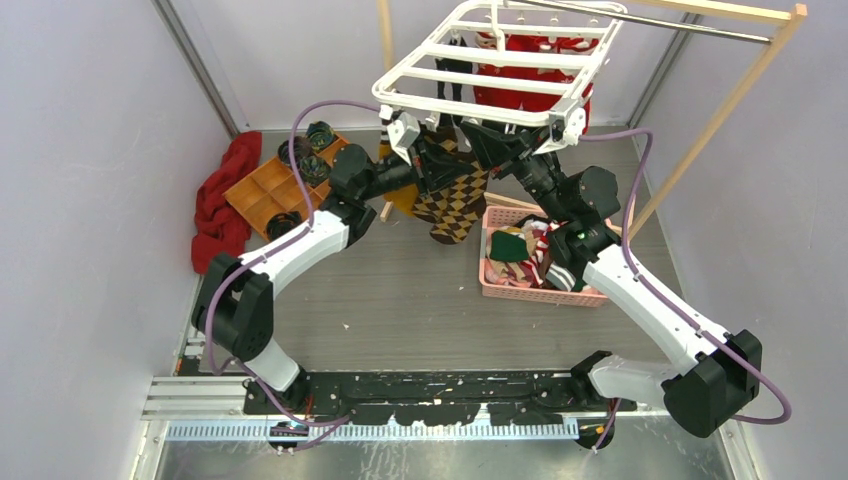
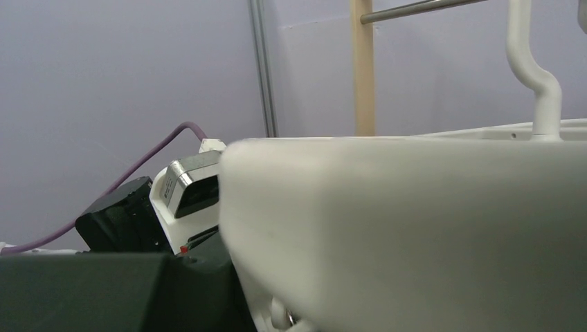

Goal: Clip the socks to the hanger
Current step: Open the clamp at the hanger, then clamp the sock onto the hanger.

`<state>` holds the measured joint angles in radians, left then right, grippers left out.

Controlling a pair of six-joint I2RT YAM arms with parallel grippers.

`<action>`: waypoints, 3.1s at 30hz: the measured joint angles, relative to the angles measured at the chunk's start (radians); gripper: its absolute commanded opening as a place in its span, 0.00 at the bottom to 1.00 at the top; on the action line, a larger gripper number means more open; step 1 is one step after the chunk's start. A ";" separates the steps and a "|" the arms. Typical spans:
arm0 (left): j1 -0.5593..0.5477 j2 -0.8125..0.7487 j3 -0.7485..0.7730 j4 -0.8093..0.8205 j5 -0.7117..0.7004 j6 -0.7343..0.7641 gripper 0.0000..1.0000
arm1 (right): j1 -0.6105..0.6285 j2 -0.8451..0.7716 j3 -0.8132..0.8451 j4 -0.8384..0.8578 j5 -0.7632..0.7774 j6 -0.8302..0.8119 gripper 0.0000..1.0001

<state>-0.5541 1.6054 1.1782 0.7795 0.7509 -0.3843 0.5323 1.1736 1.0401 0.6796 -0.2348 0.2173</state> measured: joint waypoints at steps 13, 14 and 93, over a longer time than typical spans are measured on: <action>0.010 -0.092 0.014 -0.086 0.069 -0.008 0.00 | 0.000 -0.004 0.000 -0.023 -0.021 0.027 0.07; 0.011 -0.097 0.014 -0.089 0.071 -0.014 0.00 | 0.000 -0.005 0.000 -0.023 -0.022 0.027 0.07; 0.098 0.100 0.257 0.149 0.457 -0.766 0.00 | -0.004 -0.016 0.005 -0.030 -0.136 0.072 0.06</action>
<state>-0.4561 1.7058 1.4353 0.9287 1.2079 -1.1500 0.5282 1.1580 1.0454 0.6495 -0.3706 0.2890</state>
